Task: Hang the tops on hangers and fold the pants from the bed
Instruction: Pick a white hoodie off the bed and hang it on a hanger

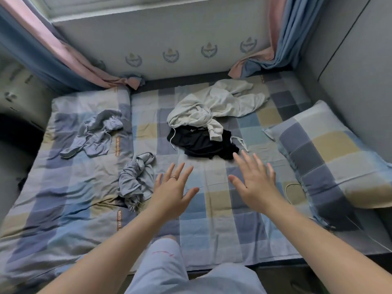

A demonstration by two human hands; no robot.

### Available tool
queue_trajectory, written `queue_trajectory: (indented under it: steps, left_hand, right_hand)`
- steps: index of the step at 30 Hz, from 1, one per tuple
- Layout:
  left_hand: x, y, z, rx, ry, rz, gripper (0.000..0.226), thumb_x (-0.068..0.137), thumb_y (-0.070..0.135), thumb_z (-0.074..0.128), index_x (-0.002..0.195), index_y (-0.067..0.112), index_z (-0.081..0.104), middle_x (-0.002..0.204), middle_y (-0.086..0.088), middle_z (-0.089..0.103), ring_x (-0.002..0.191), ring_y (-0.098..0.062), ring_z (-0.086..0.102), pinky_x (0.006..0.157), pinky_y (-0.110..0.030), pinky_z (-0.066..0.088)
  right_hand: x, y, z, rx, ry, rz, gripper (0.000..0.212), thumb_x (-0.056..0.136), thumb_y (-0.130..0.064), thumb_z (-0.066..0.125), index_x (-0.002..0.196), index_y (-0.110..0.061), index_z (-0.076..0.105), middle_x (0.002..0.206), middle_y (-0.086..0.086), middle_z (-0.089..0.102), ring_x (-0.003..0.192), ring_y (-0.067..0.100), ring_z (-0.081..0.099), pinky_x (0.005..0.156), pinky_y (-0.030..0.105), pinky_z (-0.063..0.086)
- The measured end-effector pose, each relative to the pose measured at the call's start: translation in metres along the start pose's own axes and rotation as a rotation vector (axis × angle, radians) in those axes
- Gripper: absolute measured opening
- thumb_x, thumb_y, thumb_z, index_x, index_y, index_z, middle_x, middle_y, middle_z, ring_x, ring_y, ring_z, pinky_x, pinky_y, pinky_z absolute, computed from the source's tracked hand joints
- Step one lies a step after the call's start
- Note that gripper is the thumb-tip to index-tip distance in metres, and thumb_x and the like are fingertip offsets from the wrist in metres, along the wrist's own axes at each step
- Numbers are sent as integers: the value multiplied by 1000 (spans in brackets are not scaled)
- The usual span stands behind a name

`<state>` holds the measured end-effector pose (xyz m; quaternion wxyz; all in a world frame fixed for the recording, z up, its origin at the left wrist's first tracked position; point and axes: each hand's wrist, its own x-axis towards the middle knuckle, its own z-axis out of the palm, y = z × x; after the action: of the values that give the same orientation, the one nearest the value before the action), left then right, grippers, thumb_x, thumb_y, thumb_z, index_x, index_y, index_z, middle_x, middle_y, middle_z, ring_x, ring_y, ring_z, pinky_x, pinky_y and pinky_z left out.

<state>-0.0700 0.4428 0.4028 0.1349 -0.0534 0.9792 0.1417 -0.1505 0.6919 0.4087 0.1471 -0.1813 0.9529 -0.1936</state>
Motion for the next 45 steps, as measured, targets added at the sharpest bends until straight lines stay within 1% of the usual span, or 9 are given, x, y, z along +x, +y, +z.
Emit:
queue_trajectory:
  steps: [13,17,23,29,35,38,40,42,45]
  left_hand:
    - [184,-24,16,119,-71,82,66,100,63,31,159,40,10,169,9,3,155,-16,-7,124,-46,2]
    - [273,-80,61,127,-93,107,66,100,63,31,159,41,10,169,9,4,155,-15,-8,124,-46,2]
    - [452,-191,175,41,-126,47,68,97,66,33,158,43,13,169,8,6,155,-17,-5,124,-47,4]
    - [589,-259,235,84,-20,65,72,94,69,35,156,43,12,169,3,7,155,-24,-2,122,-50,8]
    - [678,-276,252,137,33,101,82,93,61,53,156,38,6,169,-2,4,154,-33,2,121,-56,13]
    - [713,-273,260,73,27,89,87,90,57,63,154,40,6,165,1,19,146,-38,27,112,-63,26]
    - [729,-271,271,3,-40,47,76,91,56,61,150,42,14,154,0,36,133,-37,45,105,-64,35]
    - [738,-269,285,1,-67,21,53,96,52,55,142,39,32,142,-1,45,125,-38,50,101,-62,40]
    - [748,-268,296,-18,52,4,14,100,32,46,112,28,54,120,-2,56,114,-37,55,95,-58,46]
  right_hand:
    - [123,47,51,-51,7,75,67,99,-64,22,156,-44,-4,167,-10,-11,153,19,-15,117,54,-14]
    - [208,59,101,-112,-16,91,66,99,-63,21,156,-43,-7,167,-9,-12,152,22,-16,117,55,-13]
    - [379,77,210,-187,-40,99,66,99,-63,21,156,-42,-4,167,-10,-10,152,21,-13,114,50,-14]
    - [523,89,287,-184,-21,85,71,89,-69,11,154,-45,-5,166,-15,-4,153,17,-7,122,50,0]
    - [638,108,337,-187,29,74,67,99,-61,35,155,-47,2,168,-8,3,154,21,1,121,49,9]
    - [682,118,359,-139,36,66,71,97,-52,49,153,-48,4,167,-11,0,152,26,10,118,53,20]
    - [704,131,368,-46,22,98,77,96,-44,58,155,-46,8,167,-9,0,150,27,22,115,46,31]
    - [717,142,380,-43,9,100,76,95,-37,61,157,-42,16,167,-5,6,146,25,32,109,37,37]
    - [726,149,393,-109,78,101,57,100,-32,53,153,-39,33,161,-1,25,137,28,44,101,40,46]
